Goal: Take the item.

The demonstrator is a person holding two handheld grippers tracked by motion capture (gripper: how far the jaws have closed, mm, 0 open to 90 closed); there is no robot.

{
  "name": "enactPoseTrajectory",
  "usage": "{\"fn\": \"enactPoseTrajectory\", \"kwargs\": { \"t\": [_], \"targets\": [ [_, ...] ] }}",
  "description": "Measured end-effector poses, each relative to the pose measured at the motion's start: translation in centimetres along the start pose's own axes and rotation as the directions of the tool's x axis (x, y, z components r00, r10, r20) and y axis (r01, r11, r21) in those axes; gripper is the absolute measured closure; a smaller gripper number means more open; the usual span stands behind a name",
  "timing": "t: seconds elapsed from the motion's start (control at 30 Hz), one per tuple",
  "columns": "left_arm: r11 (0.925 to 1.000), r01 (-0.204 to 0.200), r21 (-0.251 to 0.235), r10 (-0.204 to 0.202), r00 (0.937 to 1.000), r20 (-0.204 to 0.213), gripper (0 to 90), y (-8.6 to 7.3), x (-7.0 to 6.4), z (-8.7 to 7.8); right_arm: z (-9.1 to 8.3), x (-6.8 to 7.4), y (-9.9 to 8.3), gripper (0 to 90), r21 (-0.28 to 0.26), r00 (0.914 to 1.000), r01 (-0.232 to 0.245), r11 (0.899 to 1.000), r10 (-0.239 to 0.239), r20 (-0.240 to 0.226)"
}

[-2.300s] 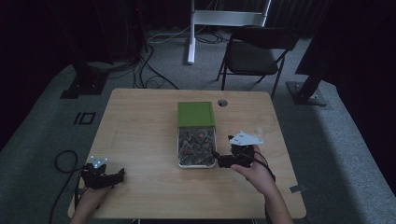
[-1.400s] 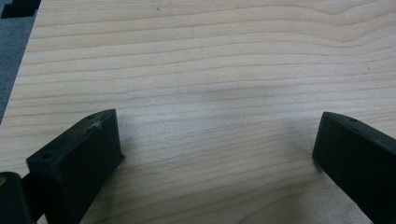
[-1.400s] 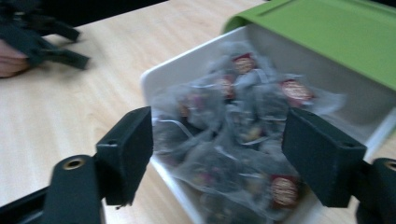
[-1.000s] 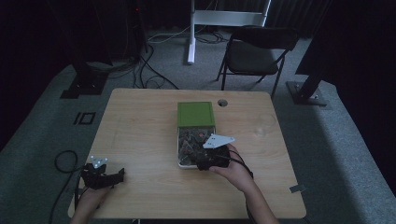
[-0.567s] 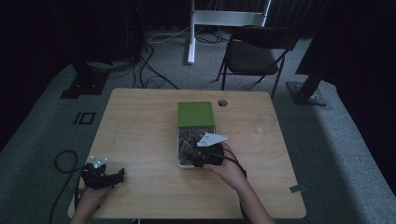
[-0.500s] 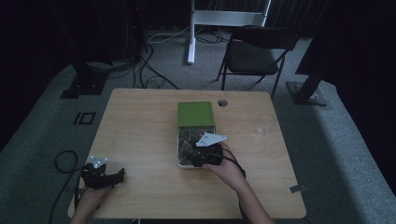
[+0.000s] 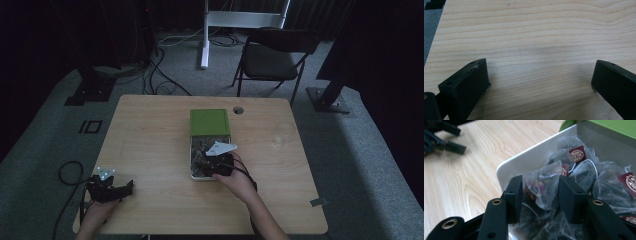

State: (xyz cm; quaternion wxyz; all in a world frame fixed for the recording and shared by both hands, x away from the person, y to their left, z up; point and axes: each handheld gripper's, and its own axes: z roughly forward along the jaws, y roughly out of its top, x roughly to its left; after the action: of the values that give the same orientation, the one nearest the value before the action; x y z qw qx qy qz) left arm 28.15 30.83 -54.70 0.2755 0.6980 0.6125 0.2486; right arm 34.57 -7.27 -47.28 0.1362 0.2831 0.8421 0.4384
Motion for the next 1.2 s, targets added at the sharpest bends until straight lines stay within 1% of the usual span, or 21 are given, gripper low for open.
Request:
{"fn": "enactPoseTrajectory", "kwargs": {
  "t": [0.1,0.23,0.3,0.4,0.5,0.57,0.6,0.7,0.87,1.0,1.2],
  "targets": [
    [1.0,0.0,0.0,0.0,1.0,0.0,1.7,0.0,0.0,0.0,0.3,0.0,0.0,58.2,0.005,0.9998,0.004,1.0,-0.005,0.018],
    [1.0,0.0,0.0,0.0,1.0,0.0,1.7,0.0,0.0,0.0,0.6,0.0,0.0,62.0,0.013,0.9998,0.002,1.0,-0.002,0.021],
    [1.0,0.0,0.0,0.0,1.0,0.0,1.7,0.0,0.0,0.0,0.8,0.0,0.0,63.0,0.009,0.9998,0.004,1.0,-0.004,0.021],
    [1.0,0.0,0.0,0.0,1.0,0.0,1.7,0.0,0.0,0.0,0.9,0.0,-0.2,66.1,0.009,0.9995,-0.001,1.0,0.0,0.032],
    [1.0,0.0,0.0,0.0,1.0,0.0,1.7,0.0,0.0,0.0,0.8,0.0,-0.3,75.5,0.005,0.9992,-0.011,1.0,0.011,0.038],
    [1.0,0.0,0.001,0.0,1.0,0.0,1.7,0.0,0.0,0.0,0.6,0.0,-0.2,78.6,-0.003,0.9993,-0.018,1.0,0.018,0.033],
    [1.0,0.0,0.0,0.0,1.0,0.0,1.7,0.0,0.0,0.0,0.5,0.0,-0.2,79.7,-0.005,0.9993,-0.013,1.0,0.013,0.036],
    [1.0,0.0,0.0,0.0,1.0,0.0,1.7,0.0,0.0,0.0,0.2,0.1,-0.1,81.3,-0.022,0.9994,-0.022,1.0,0.022,0.027],
    [1.0,0.0,0.0,0.0,1.0,0.0,1.7,0.0,0.0,0.0,-0.6,0.1,0.4,83.2,-0.047,0.9993,-0.013,0.999,0.015,0.034],
    [1.0,0.0,0.0,0.0,1.0,0.0,1.7,0.0,0.0,0.0,-1.2,-0.1,0.6,83.4,-0.077,0.9993,-0.031,0.997,0.033,0.017],
    [1.0,-0.001,0.001,0.001,1.0,0.0,1.7,0.0,0.0,0.0,-2.4,-0.3,1.0,83.5,-0.101,0.9992,-0.028,0.995,0.03,0.025]
  ]
}}
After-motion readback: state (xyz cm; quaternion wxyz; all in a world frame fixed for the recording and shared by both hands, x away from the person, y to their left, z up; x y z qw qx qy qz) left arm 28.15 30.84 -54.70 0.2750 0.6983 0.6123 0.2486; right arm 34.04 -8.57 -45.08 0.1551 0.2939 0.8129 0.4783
